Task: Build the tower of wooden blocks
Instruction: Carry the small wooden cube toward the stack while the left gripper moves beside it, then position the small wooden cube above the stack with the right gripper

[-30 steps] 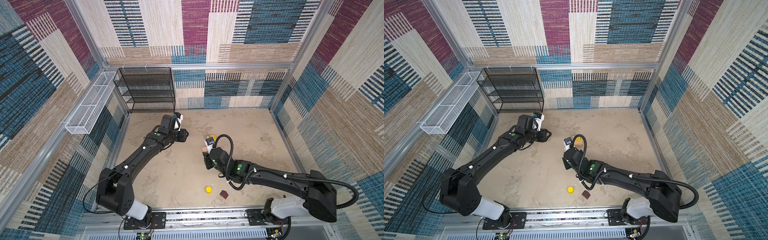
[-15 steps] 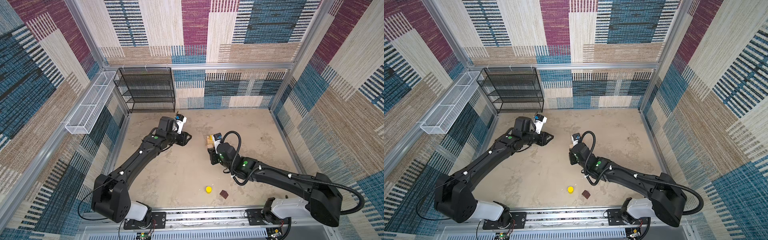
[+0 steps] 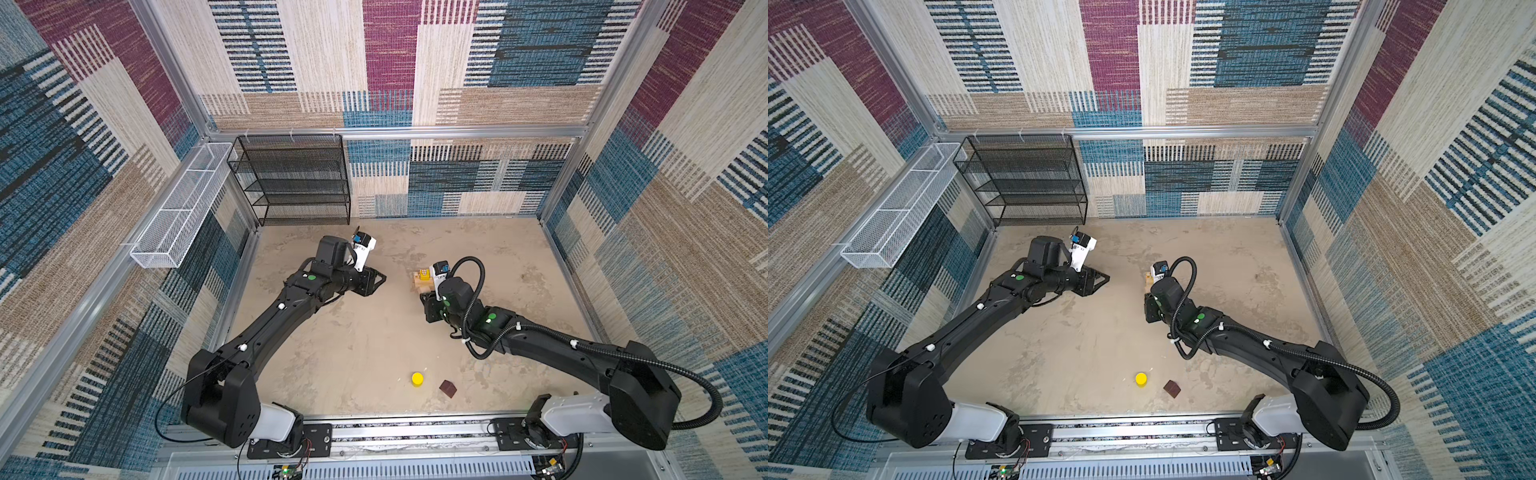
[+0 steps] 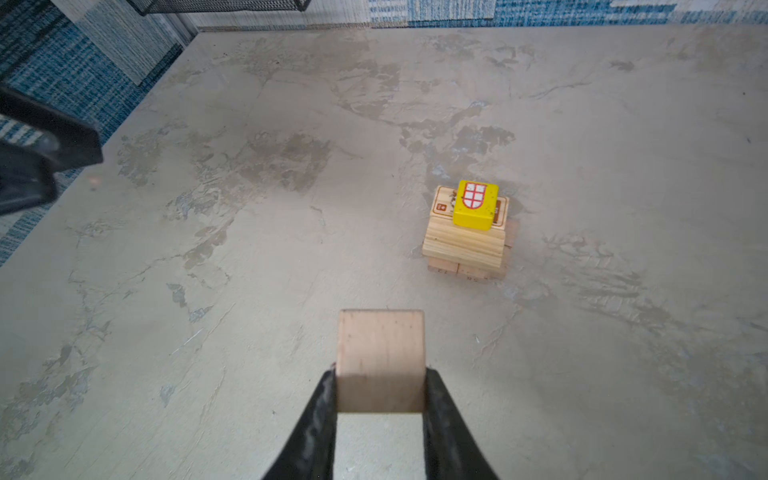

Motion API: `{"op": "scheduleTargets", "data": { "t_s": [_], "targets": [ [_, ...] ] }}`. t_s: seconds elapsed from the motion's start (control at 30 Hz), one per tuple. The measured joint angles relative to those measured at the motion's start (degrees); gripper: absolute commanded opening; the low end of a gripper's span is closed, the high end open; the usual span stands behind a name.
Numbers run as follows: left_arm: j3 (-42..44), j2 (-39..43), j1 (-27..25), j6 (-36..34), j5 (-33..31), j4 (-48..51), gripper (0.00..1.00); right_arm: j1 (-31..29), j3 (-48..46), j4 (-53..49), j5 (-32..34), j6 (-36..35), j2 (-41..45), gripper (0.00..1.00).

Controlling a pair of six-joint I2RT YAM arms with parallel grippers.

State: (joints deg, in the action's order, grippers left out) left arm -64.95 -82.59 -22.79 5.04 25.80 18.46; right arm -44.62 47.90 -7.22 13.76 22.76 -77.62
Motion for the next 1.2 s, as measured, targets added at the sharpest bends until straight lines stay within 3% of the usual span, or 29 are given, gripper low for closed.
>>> {"op": "scheduleTargets", "data": {
  "t_s": [0.37, 1.2],
  "targets": [
    [-1.6, -1.6, -0.3, 1.9, 1.5, 0.6, 0.43, 2.1, 2.5, -3.1, -2.9, 2.9, -4.4, 0.0],
    [-1.7, -3.6, -2.0, 1.9, 1.6, 1.1, 0.43, 3.3, 4.1, -5.6, -1.0, 8.2, -7.7, 0.0]
  ]
}}
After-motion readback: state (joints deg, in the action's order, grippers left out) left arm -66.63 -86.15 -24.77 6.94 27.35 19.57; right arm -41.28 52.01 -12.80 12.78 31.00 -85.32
